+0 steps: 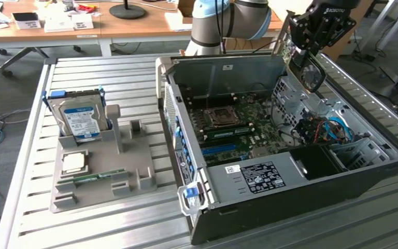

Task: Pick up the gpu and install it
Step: 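Insert the gpu into the slot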

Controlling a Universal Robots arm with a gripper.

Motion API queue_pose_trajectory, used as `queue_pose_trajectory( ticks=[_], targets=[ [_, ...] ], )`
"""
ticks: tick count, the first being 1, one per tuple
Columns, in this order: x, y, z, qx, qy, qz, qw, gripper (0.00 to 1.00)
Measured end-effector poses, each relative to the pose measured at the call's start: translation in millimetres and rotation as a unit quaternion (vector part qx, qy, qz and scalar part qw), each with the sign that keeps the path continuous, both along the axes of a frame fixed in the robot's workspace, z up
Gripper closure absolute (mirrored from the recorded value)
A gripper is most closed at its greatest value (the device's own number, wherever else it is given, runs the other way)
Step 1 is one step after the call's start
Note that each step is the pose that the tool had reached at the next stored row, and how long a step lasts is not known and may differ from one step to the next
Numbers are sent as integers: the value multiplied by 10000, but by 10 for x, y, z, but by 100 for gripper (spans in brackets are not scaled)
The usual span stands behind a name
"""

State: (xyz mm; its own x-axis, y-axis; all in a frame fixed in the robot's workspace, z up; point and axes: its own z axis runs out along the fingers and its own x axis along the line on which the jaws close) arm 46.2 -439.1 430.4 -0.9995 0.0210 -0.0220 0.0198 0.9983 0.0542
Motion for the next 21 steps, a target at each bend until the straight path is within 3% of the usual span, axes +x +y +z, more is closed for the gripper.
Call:
queue_pose_trajectory(
  ticks=[6,12,21],
  targets=[
    [0,0,0,0,0,16,10000,73],
    [0,0,-1,0,0,291,9996,73],
    [0,0,-3,0,0,807,9967,73]
  ],
)
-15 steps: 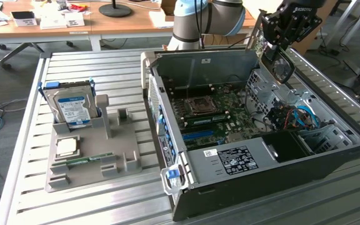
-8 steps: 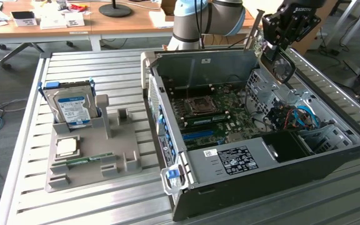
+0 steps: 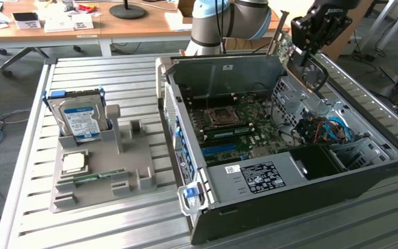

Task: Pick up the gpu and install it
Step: 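Insert the gpu into the slot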

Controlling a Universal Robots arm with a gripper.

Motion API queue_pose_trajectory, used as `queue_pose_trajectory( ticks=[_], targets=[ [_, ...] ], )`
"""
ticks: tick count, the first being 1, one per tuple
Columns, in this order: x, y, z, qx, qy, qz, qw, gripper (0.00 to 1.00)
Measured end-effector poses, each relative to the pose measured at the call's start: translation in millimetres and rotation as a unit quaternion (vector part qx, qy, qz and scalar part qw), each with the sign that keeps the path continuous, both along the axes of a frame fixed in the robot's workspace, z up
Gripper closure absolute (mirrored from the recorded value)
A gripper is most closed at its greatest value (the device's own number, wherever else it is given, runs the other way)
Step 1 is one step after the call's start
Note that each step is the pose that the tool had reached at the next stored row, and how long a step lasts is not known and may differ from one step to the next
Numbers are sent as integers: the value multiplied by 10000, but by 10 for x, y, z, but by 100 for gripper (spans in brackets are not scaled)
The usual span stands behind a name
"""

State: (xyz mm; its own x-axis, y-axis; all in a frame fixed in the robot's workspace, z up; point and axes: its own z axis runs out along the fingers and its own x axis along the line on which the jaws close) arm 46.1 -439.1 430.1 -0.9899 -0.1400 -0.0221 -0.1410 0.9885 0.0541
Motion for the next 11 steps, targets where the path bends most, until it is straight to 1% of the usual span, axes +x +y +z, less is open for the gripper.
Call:
queue_pose_trajectory(
  ticks=[8,10,11],
  targets=[
    [0,0,0,0,0,22,10000,73],
    [0,0,-1,0,0,124,9999,73],
    [0,0,-1,0,1,215,9998,73]
  ],
)
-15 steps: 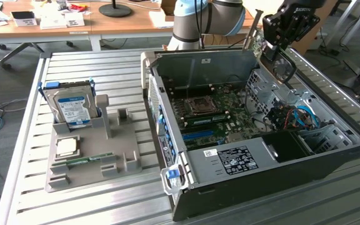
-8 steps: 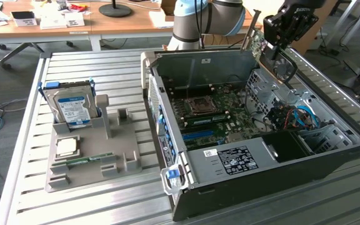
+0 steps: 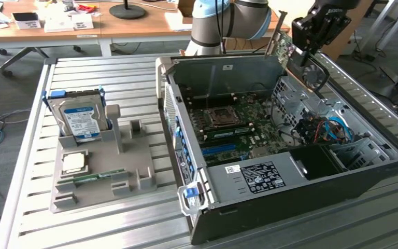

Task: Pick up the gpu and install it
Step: 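Insert the gpu into the slot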

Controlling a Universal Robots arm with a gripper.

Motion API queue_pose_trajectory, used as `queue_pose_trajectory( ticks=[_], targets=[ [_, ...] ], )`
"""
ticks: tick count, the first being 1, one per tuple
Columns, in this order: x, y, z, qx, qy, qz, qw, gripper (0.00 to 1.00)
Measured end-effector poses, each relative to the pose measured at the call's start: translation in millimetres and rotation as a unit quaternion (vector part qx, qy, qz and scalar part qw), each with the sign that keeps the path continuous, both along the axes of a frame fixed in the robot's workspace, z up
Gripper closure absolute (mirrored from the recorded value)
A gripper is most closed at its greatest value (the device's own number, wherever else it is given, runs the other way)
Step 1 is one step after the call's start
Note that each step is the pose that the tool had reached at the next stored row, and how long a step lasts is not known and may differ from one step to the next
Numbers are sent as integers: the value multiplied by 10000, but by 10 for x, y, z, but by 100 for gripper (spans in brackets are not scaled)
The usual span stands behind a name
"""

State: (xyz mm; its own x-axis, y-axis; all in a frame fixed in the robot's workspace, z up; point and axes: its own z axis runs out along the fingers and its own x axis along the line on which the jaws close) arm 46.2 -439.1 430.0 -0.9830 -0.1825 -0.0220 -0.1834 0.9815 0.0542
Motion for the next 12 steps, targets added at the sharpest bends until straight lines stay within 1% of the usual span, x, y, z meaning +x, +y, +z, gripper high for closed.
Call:
queue_pose_trajectory(
  ticks=[3,6,9,12],
  targets=[
    [0,0,-1,-1,0,266,9996,73],
    [-1,0,-2,-1,0,538,9985,73],
    [0,0,-4,-1,0,813,9967,73],
    [0,0,-6,0,0,1081,9941,73]
  ],
)
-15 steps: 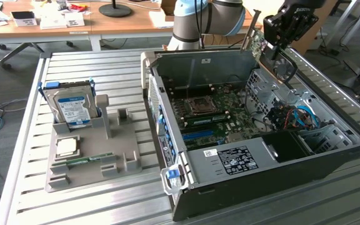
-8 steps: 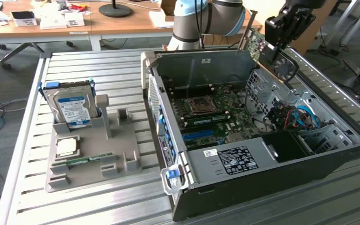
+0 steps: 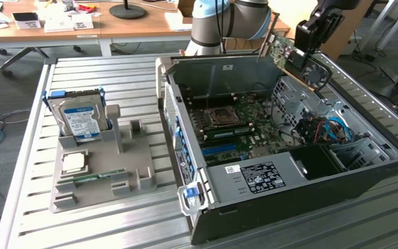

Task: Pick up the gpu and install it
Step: 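Insert the gpu into the slot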

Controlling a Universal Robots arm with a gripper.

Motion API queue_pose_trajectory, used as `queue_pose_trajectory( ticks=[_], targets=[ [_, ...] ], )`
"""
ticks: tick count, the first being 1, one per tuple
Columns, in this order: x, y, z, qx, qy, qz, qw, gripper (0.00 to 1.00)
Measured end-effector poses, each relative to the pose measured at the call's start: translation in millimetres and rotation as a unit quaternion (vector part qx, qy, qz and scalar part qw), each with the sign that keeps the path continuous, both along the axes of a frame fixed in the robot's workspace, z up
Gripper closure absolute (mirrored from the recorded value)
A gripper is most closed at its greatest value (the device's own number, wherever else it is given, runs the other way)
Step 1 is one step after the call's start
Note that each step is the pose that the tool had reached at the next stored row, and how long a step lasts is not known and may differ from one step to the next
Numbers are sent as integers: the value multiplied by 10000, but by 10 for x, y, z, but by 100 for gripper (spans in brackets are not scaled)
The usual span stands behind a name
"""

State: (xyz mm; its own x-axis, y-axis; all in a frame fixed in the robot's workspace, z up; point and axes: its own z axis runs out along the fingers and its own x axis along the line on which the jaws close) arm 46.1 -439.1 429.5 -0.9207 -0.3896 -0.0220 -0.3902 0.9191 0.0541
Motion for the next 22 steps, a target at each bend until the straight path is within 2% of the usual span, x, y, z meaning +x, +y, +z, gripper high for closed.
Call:
queue_pose_trajectory(
  ticks=[3,6,11,13,14,18,22],
  targets=[
    [0,0,-1,0,0,278,9996,73],
    [0,0,-1,0,0,548,9985,73],
    [0,0,-2,0,0,1000,9950,73],
    [0,0,-2,0,0,1176,9931,73],
    [0,0,-2,0,0,1348,9909,73],
    [0,0,-3,1,0,1675,9859,73],
    [0,0,-3,0,0,1981,9802,73]
  ],
)
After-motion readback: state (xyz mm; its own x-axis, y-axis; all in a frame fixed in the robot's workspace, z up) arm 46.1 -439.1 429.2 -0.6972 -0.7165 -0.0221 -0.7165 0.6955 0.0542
